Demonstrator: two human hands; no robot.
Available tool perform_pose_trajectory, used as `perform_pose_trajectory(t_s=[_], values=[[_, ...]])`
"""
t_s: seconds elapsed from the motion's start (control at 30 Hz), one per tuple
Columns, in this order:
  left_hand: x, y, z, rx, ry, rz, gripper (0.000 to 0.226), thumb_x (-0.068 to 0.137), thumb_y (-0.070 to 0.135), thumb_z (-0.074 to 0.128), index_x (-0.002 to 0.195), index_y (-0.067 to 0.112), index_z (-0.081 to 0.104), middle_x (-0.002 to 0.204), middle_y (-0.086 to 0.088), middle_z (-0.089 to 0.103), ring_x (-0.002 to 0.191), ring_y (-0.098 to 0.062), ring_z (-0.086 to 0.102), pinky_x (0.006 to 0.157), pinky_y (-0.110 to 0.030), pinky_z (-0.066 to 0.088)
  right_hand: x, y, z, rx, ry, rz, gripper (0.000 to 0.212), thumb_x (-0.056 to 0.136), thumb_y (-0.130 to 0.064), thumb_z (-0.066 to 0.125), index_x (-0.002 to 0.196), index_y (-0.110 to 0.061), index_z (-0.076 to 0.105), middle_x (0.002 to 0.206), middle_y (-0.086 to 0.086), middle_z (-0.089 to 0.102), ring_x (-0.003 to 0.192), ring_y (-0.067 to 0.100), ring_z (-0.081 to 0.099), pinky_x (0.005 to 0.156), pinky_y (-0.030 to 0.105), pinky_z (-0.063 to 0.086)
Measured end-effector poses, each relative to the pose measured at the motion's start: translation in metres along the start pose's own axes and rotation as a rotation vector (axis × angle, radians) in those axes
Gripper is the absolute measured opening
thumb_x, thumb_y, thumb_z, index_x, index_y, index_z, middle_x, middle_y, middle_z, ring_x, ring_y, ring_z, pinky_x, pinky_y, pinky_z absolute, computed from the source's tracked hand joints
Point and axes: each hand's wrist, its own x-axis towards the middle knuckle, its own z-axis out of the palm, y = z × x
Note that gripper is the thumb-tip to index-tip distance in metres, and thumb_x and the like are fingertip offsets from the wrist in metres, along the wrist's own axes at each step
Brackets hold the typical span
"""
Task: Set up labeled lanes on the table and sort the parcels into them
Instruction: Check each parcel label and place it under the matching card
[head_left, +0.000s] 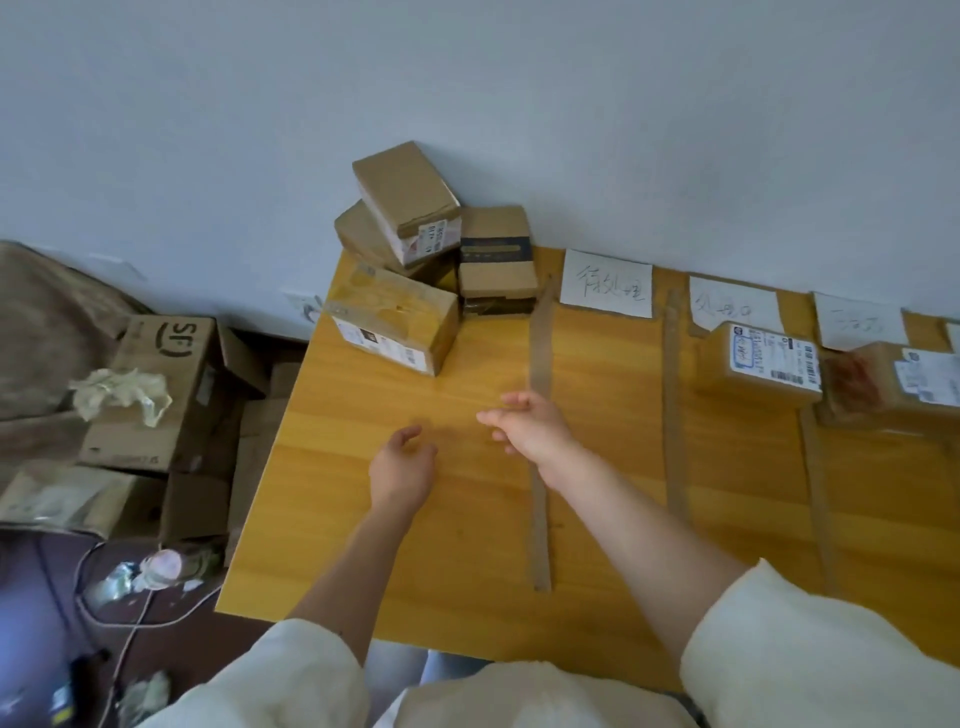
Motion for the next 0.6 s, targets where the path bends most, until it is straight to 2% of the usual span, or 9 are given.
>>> perform_pose_trajectory(t_s=[0.07,0.17,0.27,0.43,0.6], values=[[0.01,-0.007,-0.011,0.062,0.023,0.019,0.04,0.088,0.032,0.057,0.128,0.028,0.055,0.126,-0.008,0.06,0.117,-0.033,0.052,0.096,-0.048,0.047,0.008,-0.014,0.008,-0.087,0.004,-0.049,0.059,0.078,-0.03,0.079,0.128,-0.018,0.052,0.116,-0.001,0.061,0.104,0.018,0.062,0.095,0.037,0.052],[0.019,-0.014,-0.023,0.166,0.022,0.103,0.046,0.088,0.028,0.06,0.133,0.024,0.053,0.133,-0.006,0.055,0.129,-0.029,0.04,0.105,-0.043,0.039,0.017,-0.037,0.02,-0.222,0.038,-0.148,0.072,0.078,-0.032,0.079,0.139,-0.021,0.042,0.135,0.001,0.052,0.12,0.02,0.054,0.098,0.035,0.047],[0.025,-0.022,-0.029,0.243,0.002,0.179,0.048,0.088,0.023,0.06,0.135,0.023,0.052,0.144,0.001,0.047,0.135,-0.025,0.035,0.108,-0.036,0.033,0.03,-0.056,0.03,-0.378,0.113,-0.286,0.085,0.073,-0.034,0.082,0.143,-0.022,0.036,0.144,0.003,0.044,0.129,0.022,0.047,0.103,0.038,0.044],[0.031,-0.029,-0.036,0.336,-0.023,0.24,0.049,0.088,0.016,0.058,0.136,0.023,0.051,0.149,0.004,0.042,0.138,-0.02,0.033,0.108,-0.032,0.033,0.045,-0.083,0.047,-0.654,0.176,-0.503,0.099,0.067,-0.037,0.086,0.147,-0.021,0.029,0.147,0.005,0.037,0.135,0.025,0.038,0.104,0.04,0.039],[0.033,-0.027,-0.039,0.365,-0.045,0.248,0.052,0.089,0.017,0.057,0.139,0.02,0.048,0.151,0.004,0.039,0.139,-0.02,0.03,0.11,-0.03,0.029,0.058,-0.091,0.058,-0.789,0.114,-0.521,0.11,0.068,-0.038,0.086,0.153,-0.019,0.019,0.155,0.004,0.029,0.142,0.025,0.029,0.11,0.045,0.035]])
